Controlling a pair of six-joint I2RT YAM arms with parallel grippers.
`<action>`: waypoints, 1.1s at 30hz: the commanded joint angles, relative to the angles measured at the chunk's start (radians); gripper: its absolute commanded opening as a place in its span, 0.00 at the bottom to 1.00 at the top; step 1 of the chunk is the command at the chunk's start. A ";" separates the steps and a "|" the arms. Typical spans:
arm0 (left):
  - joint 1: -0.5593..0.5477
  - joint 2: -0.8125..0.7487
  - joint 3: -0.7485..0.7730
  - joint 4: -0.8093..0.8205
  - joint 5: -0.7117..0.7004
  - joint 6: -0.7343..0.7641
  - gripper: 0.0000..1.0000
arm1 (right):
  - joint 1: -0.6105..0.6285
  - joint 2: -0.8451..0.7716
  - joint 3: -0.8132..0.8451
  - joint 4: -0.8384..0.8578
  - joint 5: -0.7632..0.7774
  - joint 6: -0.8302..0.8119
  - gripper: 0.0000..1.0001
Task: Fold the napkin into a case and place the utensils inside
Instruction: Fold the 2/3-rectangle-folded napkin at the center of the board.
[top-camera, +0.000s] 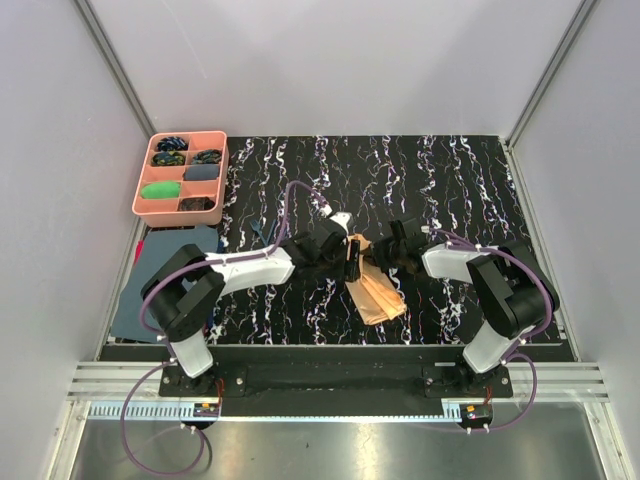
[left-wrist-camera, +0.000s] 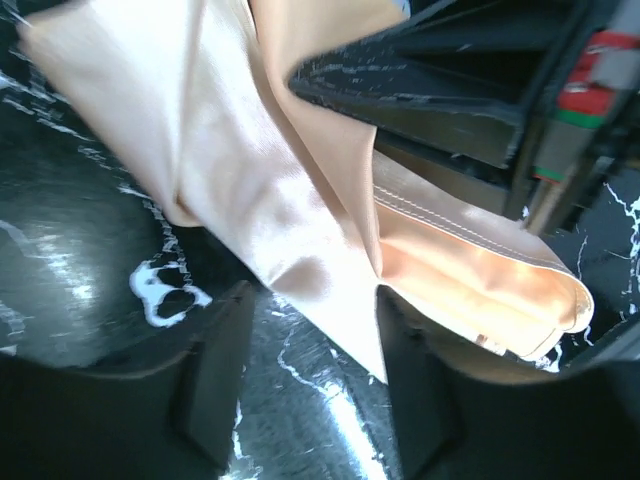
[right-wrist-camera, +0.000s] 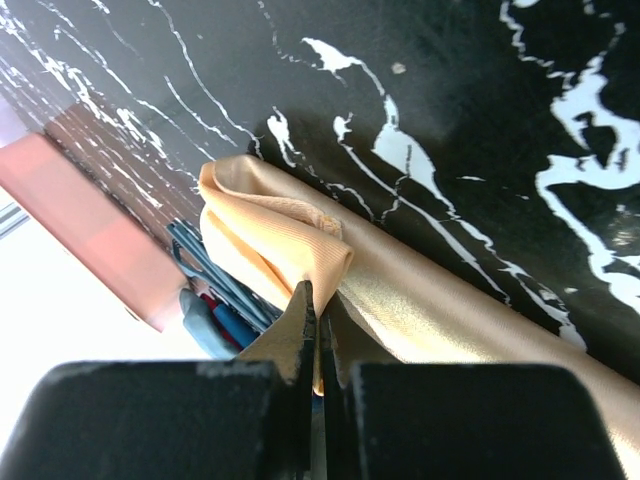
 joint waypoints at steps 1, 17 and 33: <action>-0.001 -0.043 0.006 -0.011 -0.083 0.050 0.76 | 0.008 -0.002 -0.005 0.036 -0.006 0.021 0.00; -0.035 0.061 -0.007 0.131 -0.132 -0.088 0.93 | 0.010 -0.015 -0.025 0.058 -0.029 0.053 0.00; -0.027 0.136 0.066 0.072 -0.223 -0.233 0.90 | 0.011 -0.038 -0.019 0.043 -0.035 0.056 0.00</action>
